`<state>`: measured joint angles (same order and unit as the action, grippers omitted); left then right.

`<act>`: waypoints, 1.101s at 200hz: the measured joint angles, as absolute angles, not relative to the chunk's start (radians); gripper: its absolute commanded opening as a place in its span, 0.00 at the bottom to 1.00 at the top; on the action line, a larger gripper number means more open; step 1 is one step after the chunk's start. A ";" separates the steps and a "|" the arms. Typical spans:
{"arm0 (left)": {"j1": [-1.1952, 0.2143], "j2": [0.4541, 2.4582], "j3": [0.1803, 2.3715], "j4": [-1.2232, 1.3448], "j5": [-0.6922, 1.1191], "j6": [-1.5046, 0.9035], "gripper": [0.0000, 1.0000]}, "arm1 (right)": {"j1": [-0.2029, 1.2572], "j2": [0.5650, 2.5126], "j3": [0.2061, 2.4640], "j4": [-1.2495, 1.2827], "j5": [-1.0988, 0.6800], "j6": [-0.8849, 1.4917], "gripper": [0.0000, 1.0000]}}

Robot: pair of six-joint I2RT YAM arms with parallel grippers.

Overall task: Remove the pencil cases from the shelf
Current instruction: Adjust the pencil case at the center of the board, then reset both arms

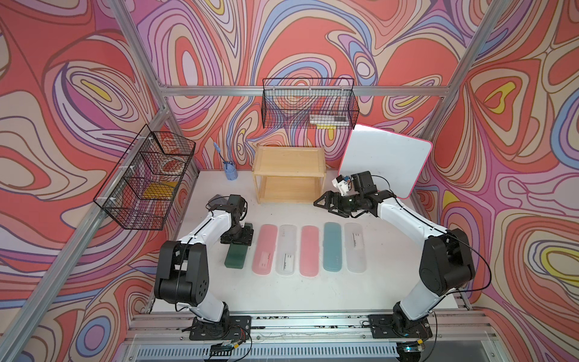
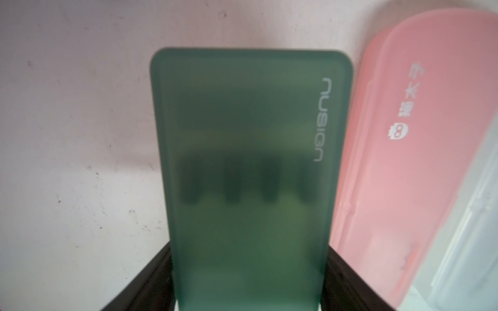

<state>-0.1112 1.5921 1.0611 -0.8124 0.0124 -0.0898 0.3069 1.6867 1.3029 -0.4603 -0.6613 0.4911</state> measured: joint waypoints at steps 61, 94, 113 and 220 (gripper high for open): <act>-0.105 1.614 1.069 -0.785 -0.008 -0.124 0.99 | 0.307 1.687 1.293 -0.463 -0.659 0.489 0.98; -0.105 1.541 1.069 -0.736 -0.066 -0.167 0.99 | 0.307 1.660 1.282 -0.472 -0.598 0.465 0.98; -0.105 1.457 1.047 -0.627 -0.147 -0.180 0.99 | 0.307 1.608 1.282 -0.492 -0.474 0.424 0.98; -0.063 1.575 0.664 0.262 -0.309 -0.068 0.99 | 0.163 1.488 1.056 -0.146 0.187 0.193 0.98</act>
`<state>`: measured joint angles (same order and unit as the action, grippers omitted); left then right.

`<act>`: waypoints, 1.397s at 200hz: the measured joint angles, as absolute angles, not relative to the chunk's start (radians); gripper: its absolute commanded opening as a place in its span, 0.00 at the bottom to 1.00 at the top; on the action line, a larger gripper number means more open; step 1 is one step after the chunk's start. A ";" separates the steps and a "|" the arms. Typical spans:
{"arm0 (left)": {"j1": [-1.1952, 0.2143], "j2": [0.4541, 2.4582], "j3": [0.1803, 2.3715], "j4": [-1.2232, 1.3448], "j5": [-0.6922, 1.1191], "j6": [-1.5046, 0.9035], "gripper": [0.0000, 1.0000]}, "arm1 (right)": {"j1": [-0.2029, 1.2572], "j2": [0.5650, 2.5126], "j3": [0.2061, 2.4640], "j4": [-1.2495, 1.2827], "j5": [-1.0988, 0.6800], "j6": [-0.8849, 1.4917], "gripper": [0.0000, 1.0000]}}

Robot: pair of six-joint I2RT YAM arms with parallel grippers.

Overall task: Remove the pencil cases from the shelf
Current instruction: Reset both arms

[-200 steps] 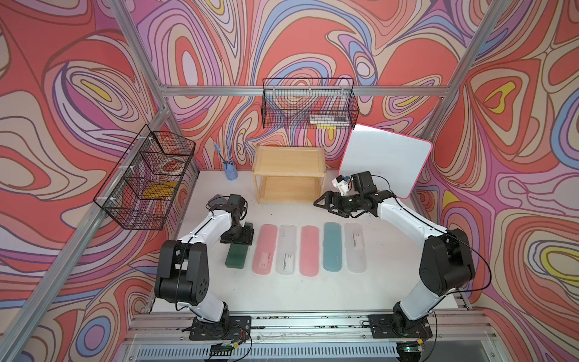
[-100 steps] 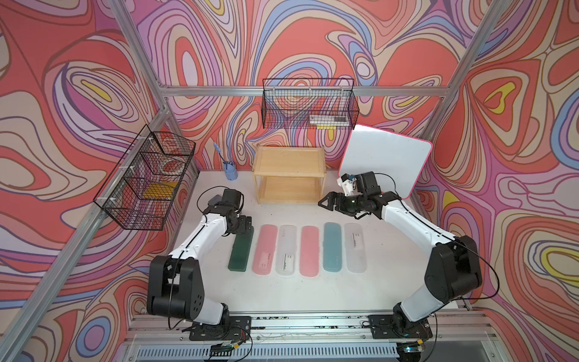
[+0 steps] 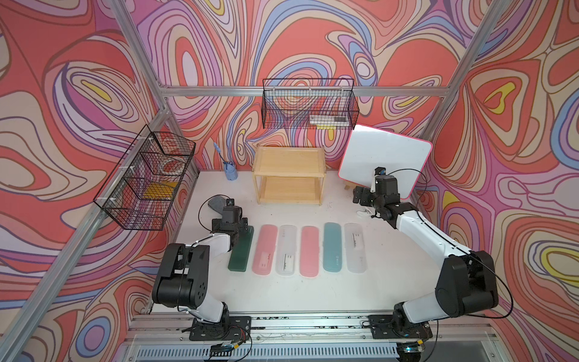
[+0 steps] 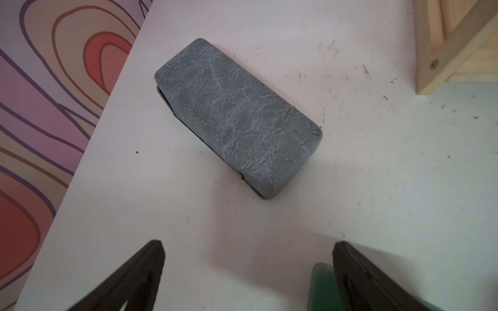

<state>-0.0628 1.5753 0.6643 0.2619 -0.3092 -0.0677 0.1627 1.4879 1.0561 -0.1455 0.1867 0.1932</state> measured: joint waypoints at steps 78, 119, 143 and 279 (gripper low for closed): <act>-0.052 1.528 0.311 0.810 -0.205 -0.036 0.99 | 0.136 1.610 0.787 0.333 0.275 0.037 0.98; -0.052 1.536 0.350 0.879 -0.178 -0.023 0.99 | 0.120 1.606 0.736 0.416 0.266 -0.021 0.98; -0.052 1.536 0.362 0.890 -0.180 -0.023 0.99 | 0.094 1.604 0.606 0.580 0.207 -0.025 0.98; -0.052 1.536 0.362 0.891 -0.186 -0.023 0.99 | 0.019 1.692 0.460 0.928 0.062 0.002 0.98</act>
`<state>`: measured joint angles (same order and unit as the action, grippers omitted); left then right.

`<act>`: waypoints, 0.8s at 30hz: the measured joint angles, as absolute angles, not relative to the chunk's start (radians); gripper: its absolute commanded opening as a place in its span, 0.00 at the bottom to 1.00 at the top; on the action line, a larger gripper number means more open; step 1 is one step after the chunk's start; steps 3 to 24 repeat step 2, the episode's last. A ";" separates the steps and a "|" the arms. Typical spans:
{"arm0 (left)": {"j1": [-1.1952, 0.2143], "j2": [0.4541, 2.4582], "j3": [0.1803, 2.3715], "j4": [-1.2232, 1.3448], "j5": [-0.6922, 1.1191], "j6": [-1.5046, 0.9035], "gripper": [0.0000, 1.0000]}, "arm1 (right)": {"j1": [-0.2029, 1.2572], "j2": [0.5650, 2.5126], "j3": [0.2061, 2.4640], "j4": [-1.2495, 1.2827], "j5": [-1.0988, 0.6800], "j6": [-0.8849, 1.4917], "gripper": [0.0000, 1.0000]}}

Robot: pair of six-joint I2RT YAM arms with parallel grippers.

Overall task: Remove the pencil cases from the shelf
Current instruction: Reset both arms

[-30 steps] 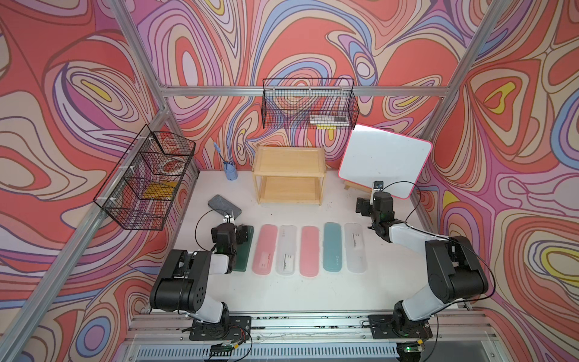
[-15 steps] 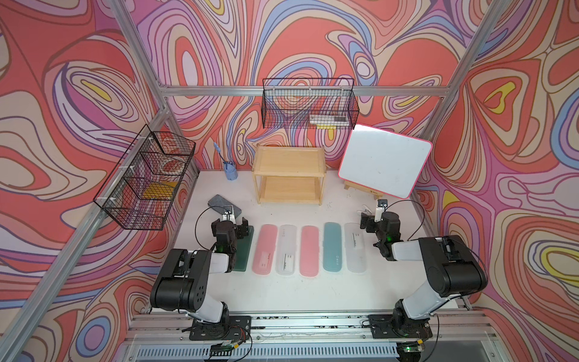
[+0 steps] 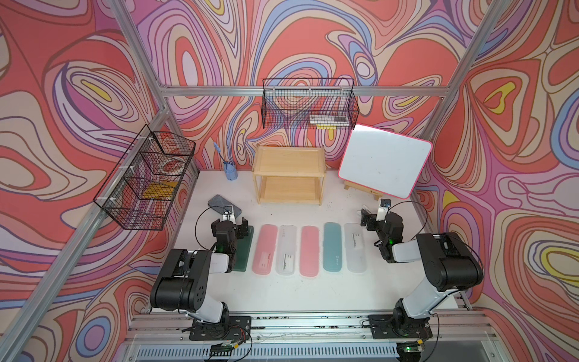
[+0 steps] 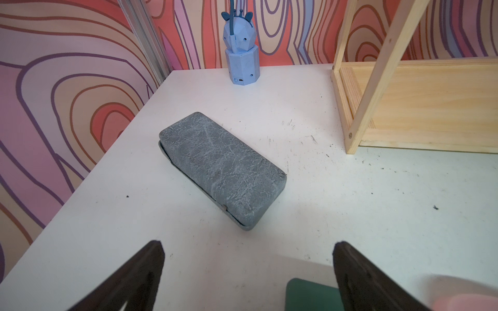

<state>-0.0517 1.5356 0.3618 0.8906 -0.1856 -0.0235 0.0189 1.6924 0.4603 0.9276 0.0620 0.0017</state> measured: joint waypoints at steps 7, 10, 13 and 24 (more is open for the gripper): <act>-0.052 1.536 0.362 0.891 -0.186 -0.023 0.99 | 0.019 1.692 0.460 0.929 0.062 0.002 0.98; -0.052 1.536 0.362 0.891 -0.186 -0.023 0.99 | 0.019 1.692 0.460 0.929 0.062 0.002 0.98; -0.052 1.536 0.362 0.891 -0.186 -0.023 0.99 | 0.019 1.692 0.460 0.929 0.062 0.002 0.98; -0.052 1.536 0.362 0.891 -0.186 -0.023 0.99 | 0.019 1.692 0.460 0.929 0.062 0.002 0.98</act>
